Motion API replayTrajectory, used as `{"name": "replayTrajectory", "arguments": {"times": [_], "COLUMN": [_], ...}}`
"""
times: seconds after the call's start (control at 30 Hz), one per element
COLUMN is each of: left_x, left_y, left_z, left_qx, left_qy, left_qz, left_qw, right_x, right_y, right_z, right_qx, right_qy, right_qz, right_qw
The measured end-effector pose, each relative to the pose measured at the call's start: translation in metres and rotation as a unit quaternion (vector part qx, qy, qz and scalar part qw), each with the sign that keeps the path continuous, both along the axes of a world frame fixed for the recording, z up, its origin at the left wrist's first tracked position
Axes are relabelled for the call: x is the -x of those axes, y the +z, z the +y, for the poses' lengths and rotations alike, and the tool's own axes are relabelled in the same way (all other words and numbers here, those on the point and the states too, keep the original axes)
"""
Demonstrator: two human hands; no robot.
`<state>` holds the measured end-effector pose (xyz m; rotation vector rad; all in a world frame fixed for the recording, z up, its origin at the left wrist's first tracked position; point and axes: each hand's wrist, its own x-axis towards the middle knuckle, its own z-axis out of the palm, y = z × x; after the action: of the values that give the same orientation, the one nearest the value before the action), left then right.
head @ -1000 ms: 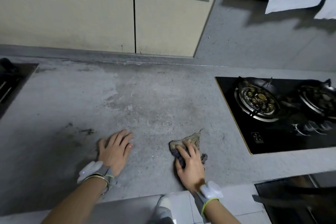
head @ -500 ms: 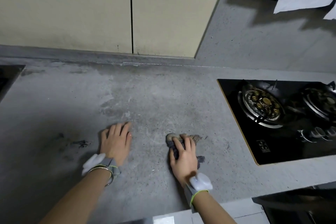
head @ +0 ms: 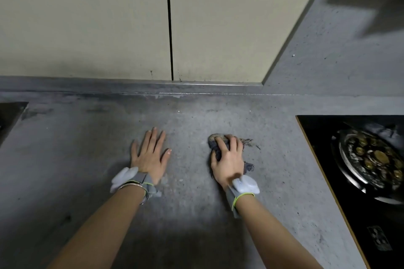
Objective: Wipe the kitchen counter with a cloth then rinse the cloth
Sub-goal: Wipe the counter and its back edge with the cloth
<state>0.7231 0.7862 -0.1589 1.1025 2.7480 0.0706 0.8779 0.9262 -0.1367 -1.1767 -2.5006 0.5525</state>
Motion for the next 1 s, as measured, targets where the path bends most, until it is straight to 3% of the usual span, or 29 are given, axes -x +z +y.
{"name": "replayTrajectory", "arguments": {"times": [0.57, 1.0], "left_x": [0.007, 0.012], "left_y": [-0.011, -0.016], "left_z": [0.001, 0.001], "left_qx": [-0.027, 0.009], "left_qy": [0.001, 0.007], "left_qz": [0.021, 0.025], "left_qw": [0.999, 1.000], "right_x": [0.141, 0.089], "right_y": [0.005, 0.016], "right_z": [0.104, 0.069], "right_qx": [0.016, 0.019], "right_qy": [0.002, 0.064], "right_qz": [-0.036, -0.096], "right_qw": [0.999, 0.993]}}
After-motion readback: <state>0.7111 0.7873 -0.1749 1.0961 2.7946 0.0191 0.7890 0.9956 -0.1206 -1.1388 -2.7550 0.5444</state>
